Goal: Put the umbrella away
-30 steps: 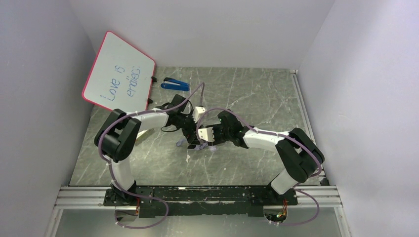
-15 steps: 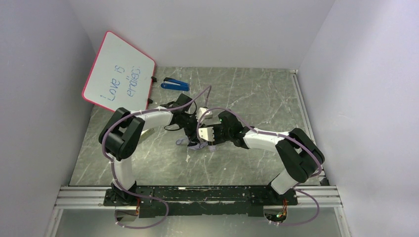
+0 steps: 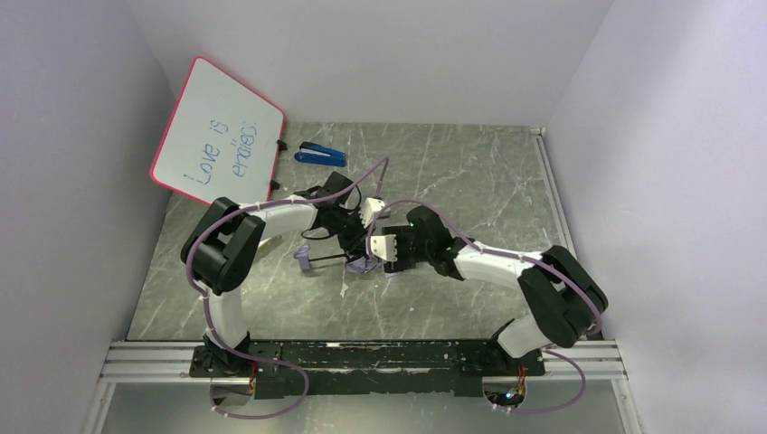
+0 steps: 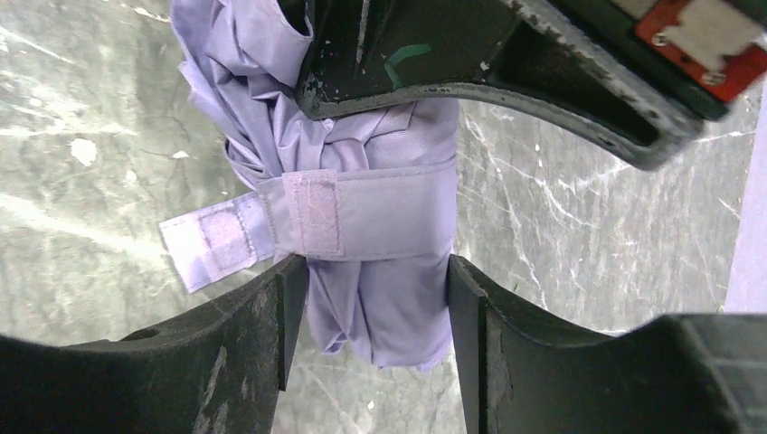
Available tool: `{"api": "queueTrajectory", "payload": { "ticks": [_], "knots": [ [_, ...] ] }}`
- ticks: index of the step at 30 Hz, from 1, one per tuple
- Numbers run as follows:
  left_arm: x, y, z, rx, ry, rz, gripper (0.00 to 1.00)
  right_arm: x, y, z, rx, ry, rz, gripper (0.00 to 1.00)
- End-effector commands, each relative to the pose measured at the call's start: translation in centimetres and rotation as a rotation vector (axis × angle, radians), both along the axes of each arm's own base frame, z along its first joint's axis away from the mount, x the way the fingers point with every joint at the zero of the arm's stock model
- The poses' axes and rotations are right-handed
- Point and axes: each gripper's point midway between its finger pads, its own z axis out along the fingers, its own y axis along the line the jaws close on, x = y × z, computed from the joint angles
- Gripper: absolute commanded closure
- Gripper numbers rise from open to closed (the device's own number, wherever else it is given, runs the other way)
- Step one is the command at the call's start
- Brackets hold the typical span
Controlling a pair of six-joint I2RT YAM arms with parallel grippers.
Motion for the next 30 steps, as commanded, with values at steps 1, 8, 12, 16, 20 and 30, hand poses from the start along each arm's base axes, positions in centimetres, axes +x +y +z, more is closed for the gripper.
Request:
{"api": "queueTrajectory", "payload": {
  "ticks": [1, 8, 12, 16, 20, 30],
  "knots": [
    [-0.9, 1.2, -2.7, 0.101, 0.047, 0.016, 0.95, -2.5, 0.1, 0.7, 0.065, 0.076, 0.004, 0.39],
    [-0.7, 1.0, -2.6, 0.096, 0.041, 0.02, 0.95, -2.3, 0.3, 3.6, 0.157, 0.042, -0.034, 0.39],
    [-0.7, 1.0, -2.6, 0.097, 0.044, 0.02, 0.95, -2.7, 0.7, 6.0, 0.259, 0.052, -0.07, 0.38],
    [-0.6, 1.1, -2.6, 0.099, 0.037, 0.024, 0.95, -3.6, 0.4, 7.9, 0.363, 0.065, -0.11, 0.38],
    [-0.6, 1.1, -2.6, 0.104, 0.036, 0.028, 0.95, -3.7, -0.5, 8.8, 0.452, 0.066, -0.201, 0.38],
    [-0.3, 1.0, -2.4, 0.101, 0.031, 0.04, 0.95, -2.8, -2.9, 10.7, 0.669, 0.126, -0.493, 0.39]
  ]
}}
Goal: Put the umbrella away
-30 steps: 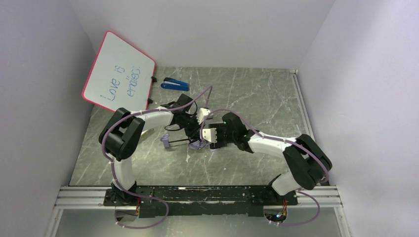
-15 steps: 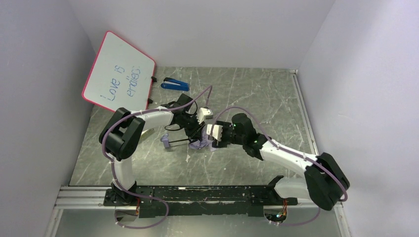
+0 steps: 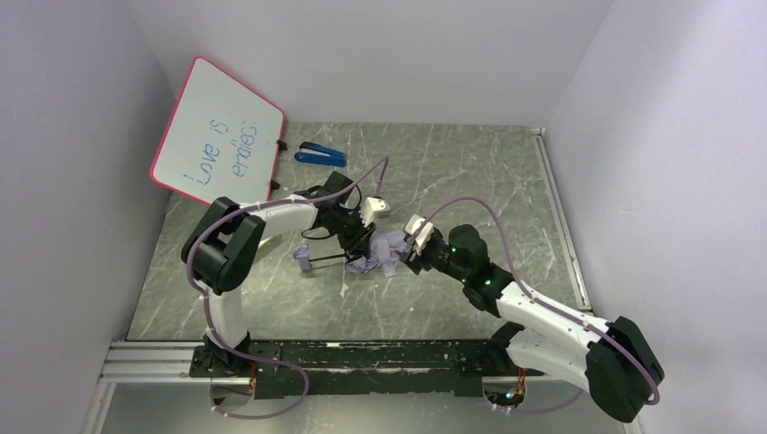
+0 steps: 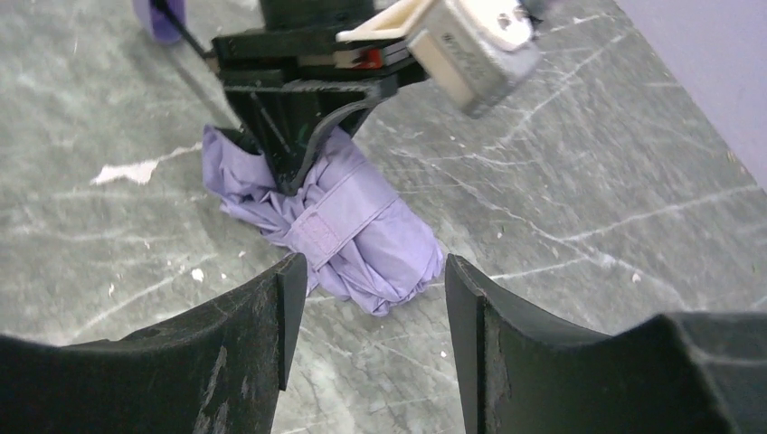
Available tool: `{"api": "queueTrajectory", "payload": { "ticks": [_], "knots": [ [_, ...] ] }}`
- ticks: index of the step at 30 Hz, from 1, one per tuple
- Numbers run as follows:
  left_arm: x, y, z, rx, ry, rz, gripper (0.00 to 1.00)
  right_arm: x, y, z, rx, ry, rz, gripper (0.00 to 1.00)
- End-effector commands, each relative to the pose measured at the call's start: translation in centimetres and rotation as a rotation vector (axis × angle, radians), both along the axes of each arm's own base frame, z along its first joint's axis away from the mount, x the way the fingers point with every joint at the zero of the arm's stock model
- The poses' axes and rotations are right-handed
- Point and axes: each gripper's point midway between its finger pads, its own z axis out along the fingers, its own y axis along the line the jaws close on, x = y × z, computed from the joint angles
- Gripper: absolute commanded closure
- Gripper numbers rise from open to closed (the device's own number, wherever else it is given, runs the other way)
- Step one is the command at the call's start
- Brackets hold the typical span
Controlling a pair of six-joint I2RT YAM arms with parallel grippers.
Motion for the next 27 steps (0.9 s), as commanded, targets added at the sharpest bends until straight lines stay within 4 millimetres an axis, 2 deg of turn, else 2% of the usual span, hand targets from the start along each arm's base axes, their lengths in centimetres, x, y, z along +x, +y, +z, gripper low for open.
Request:
{"api": "queueTrajectory", "payload": {
  "ticks": [1, 9, 18, 27],
  "knots": [
    [-0.4, 1.0, -2.3, 0.095, 0.024, 0.029, 0.95, 0.9, -0.8, 2.1, 0.163, 0.041, -0.158, 0.39],
    [-0.5, 1.0, -2.3, 0.094, 0.028, 0.038, 0.95, 1.6, -2.7, 2.3, 0.261, 0.115, -0.34, 0.41],
    [-0.3, 1.0, -2.1, 0.112, 0.012, 0.051, 0.95, 2.5, -3.6, 2.2, 0.318, 0.197, -0.475, 0.42],
    [-0.3, 0.6, -1.8, 0.125, 0.008, 0.054, 0.95, 3.2, -5.3, 1.6, 0.458, 0.332, -0.704, 0.42]
  ]
}}
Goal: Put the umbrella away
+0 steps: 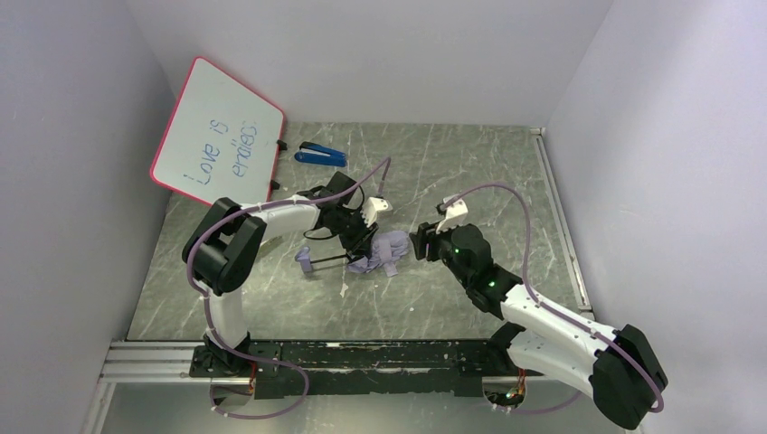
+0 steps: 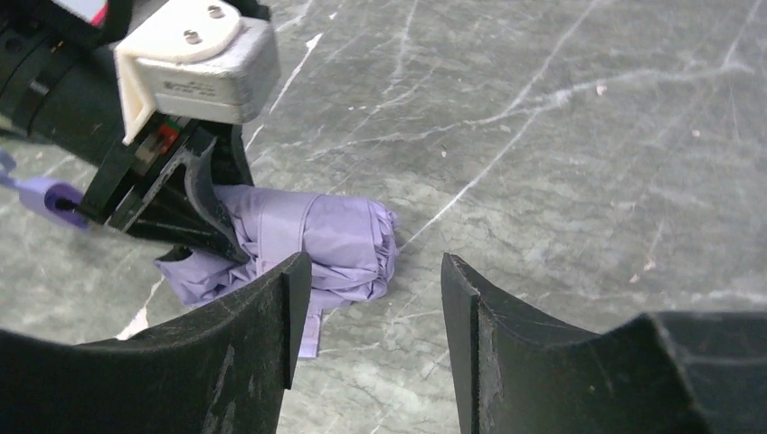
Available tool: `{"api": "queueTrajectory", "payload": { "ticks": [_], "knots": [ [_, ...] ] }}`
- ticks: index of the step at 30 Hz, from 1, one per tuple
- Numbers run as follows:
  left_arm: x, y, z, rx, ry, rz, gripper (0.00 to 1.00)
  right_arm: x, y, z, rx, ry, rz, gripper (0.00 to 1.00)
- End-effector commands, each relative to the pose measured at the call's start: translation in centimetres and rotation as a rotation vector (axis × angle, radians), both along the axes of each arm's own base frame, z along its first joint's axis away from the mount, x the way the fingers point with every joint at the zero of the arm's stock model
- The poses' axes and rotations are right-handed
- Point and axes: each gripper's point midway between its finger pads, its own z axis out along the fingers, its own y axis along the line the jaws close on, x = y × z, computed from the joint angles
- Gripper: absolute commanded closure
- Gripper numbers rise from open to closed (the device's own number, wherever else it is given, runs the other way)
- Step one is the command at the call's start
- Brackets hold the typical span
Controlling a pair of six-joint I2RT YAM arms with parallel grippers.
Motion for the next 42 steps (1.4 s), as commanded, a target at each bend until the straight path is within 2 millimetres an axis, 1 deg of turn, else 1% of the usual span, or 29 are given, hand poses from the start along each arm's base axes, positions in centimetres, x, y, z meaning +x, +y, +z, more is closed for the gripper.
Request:
{"api": "queueTrajectory", "payload": {
  "ticks": [1, 7, 10, 14, 19, 25, 31, 35, 37, 42],
  "knots": [
    [-0.3, 0.9, -1.9, 0.102, 0.01, 0.03, 0.95, 0.6, -1.0, 0.5, 0.128, 0.078, -0.167, 0.42],
    [-0.3, 1.1, -2.1, 0.115, 0.013, 0.039, 0.95, 0.3, -0.9, 0.2, 0.253, 0.161, -0.236, 0.42],
    [-0.3, 1.2, -2.2, 0.119, 0.018, 0.043, 0.95, 0.1, -1.3, -0.7, 0.352, 0.266, -0.349, 0.43],
    [-0.3, 1.1, -2.3, 0.121, 0.021, 0.05, 0.95, -0.3, -0.9, -2.1, 0.436, 0.372, -0.415, 0.43],
    [-0.2, 1.2, -2.2, 0.125, 0.022, 0.065, 0.95, -1.3, -0.1, -3.8, 0.559, 0.493, -0.46, 0.45],
    [-0.3, 0.9, -2.1, 0.126, 0.022, 0.073, 0.95, -2.4, 1.1, -5.6, 0.686, 0.623, -0.491, 0.5],
    [-0.1, 1.4, -2.7, 0.186, 0.05, 0.137, 0.95, -3.4, 2.2, -7.5, 0.696, 0.69, -0.523, 0.52],
    [-0.4, 1.6, -3.1, 0.198, 0.074, 0.153, 0.95, -4.0, 3.0, -8.7, 0.702, 0.734, -0.532, 0.52],
    [-0.6, 1.7, -3.1, 0.196, 0.079, 0.16, 0.95, -4.4, 3.1, -9.4, 0.705, 0.756, -0.547, 0.53],
    [-0.8, 1.9, -3.0, 0.197, 0.085, 0.188, 0.95, -4.9, 2.1, -11.2, 0.725, 0.782, -0.625, 0.6]
  ]
}}
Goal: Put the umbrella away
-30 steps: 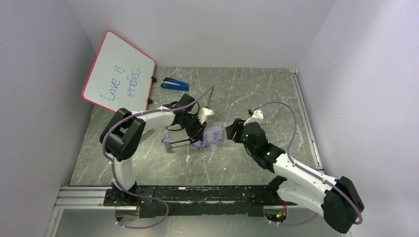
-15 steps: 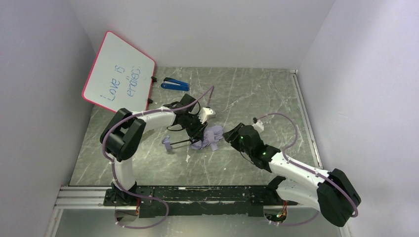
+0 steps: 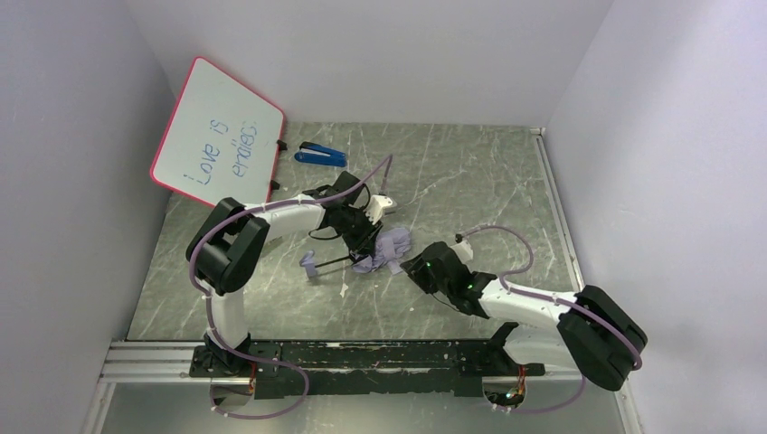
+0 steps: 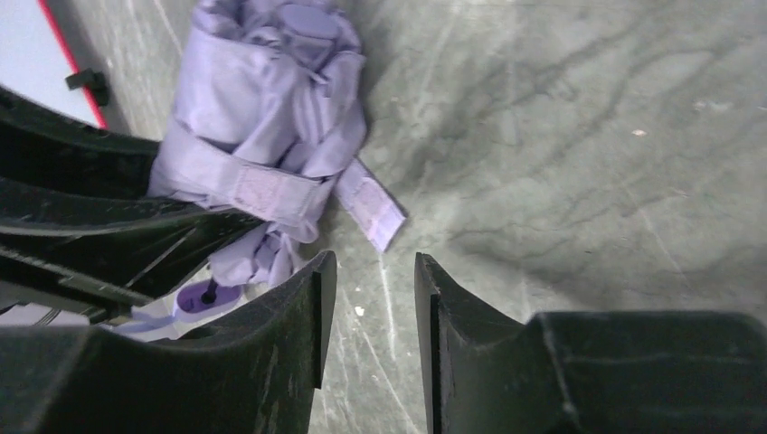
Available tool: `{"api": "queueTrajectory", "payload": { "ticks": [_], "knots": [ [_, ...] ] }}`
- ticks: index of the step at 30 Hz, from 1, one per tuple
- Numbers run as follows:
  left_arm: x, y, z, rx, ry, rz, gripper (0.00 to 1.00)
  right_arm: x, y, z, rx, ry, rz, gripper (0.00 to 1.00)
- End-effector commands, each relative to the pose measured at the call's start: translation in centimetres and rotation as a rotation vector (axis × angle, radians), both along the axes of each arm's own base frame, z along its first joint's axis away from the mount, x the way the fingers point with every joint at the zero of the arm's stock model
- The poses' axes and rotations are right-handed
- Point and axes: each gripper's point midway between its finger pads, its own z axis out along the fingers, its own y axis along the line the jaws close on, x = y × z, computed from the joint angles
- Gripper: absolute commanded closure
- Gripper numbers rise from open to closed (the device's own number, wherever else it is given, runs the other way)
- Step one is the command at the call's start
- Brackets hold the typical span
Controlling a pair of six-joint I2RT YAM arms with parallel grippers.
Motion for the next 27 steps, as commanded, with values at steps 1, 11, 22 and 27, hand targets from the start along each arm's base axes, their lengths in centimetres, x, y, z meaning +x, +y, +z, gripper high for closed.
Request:
{"api": "queueTrajectory", "payload": {
  "ticks": [1, 11, 22, 27],
  "knots": [
    [-1.0, 2.7, -3.2, 0.149, 0.051, 0.088, 0.95, 0.0, -0.9, -1.2, 0.03, 0.03, -0.102, 0.6],
    [-1.3, 3.2, -3.8, 0.184, 0.088, 0.134, 0.95, 0.9, -0.7, -2.9, 0.015, 0.045, -0.143, 0.63],
    [-1.2, 3.2, -3.6, 0.187, 0.086, 0.141, 0.95, 1.1, -0.1, -4.2, 0.023, 0.073, -0.15, 0.65],
    [-1.1, 3.2, -3.7, 0.19, 0.088, 0.141, 0.95, 1.3, 0.4, -3.5, 0.1, 0.019, -0.143, 0.65]
  ]
}}
